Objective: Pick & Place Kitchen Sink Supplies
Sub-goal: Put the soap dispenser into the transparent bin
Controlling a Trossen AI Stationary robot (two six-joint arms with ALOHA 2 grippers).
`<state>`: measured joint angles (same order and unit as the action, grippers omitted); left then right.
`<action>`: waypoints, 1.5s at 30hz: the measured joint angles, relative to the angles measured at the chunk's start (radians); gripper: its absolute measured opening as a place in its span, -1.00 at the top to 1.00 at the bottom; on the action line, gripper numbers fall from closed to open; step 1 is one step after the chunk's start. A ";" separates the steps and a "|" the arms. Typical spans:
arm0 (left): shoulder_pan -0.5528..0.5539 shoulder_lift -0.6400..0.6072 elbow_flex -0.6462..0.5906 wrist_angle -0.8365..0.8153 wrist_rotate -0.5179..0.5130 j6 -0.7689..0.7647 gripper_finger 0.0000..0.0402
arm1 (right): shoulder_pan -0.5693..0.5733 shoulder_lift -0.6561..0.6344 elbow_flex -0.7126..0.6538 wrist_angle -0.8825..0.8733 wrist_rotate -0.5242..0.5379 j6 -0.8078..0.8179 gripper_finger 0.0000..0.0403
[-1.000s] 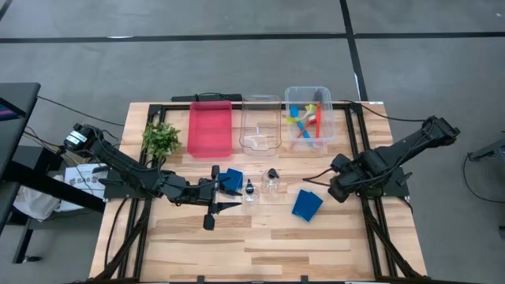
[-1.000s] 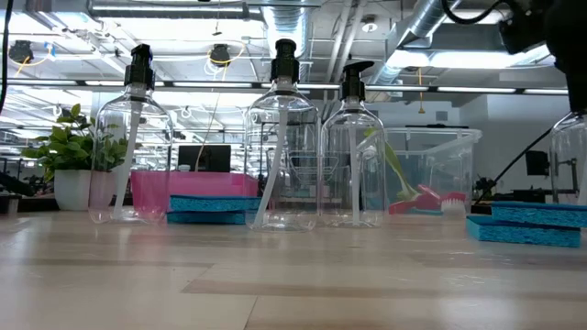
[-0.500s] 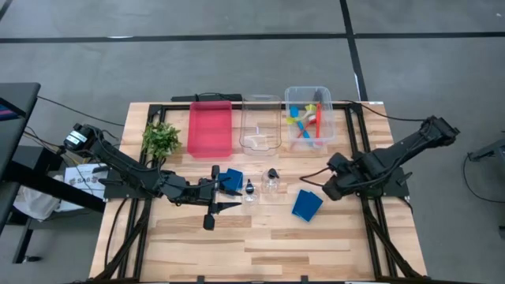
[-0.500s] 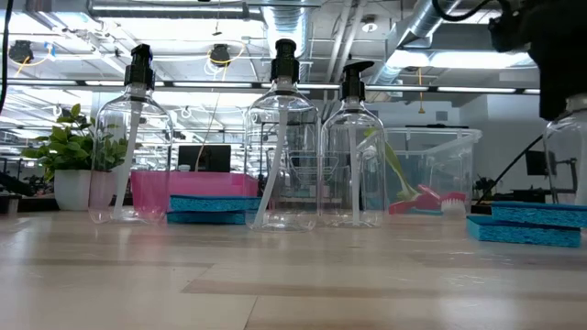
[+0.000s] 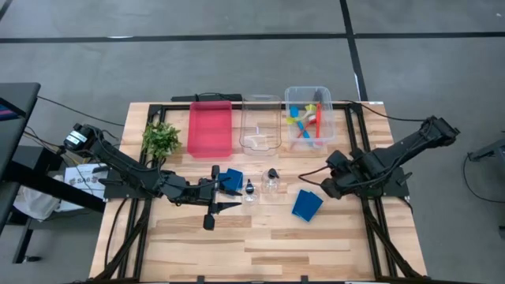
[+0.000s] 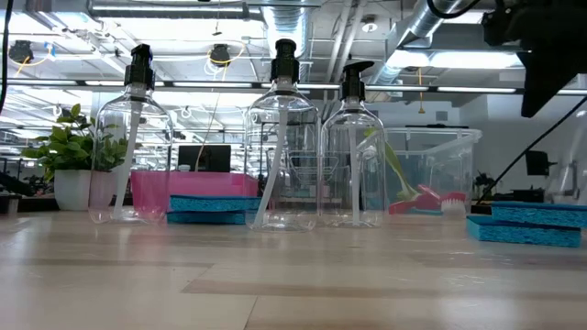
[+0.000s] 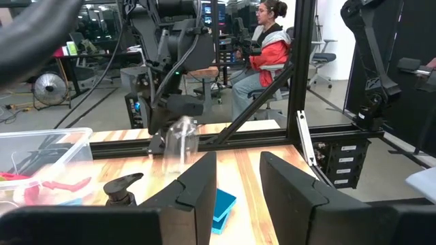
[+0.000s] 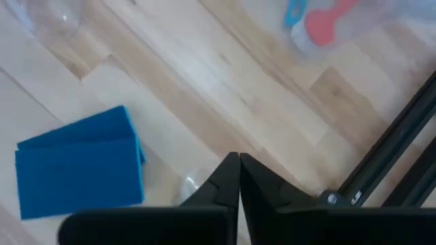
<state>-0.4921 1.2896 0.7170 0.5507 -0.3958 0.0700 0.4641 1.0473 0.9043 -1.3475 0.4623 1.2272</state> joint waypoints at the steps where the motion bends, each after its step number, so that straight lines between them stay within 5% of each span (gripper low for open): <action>1: 0.000 0.000 0.000 0.000 0.000 0.000 0.42 | 0.000 0.000 0.000 0.002 0.012 -0.008 0.96; 12: 0.000 0.000 0.000 0.000 0.000 0.000 0.42 | -0.051 0.000 0.059 0.041 0.117 -0.182 0.60; 23: 0.000 0.000 0.000 0.000 0.000 0.000 0.42 | -0.081 0.001 0.122 0.019 -0.152 -0.295 0.19; 31: 0.000 0.000 0.000 0.000 0.000 0.000 0.42 | -0.092 0.068 0.122 -0.138 -0.182 -0.264 -0.30; 45: 0.000 0.000 0.000 0.000 0.000 0.000 0.42 | -0.259 0.280 0.121 -0.149 -0.361 -0.455 -0.37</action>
<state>-0.4919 1.2896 0.7170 0.5507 -0.3958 0.0700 0.2054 1.3272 1.0257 -1.4967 0.1013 0.7723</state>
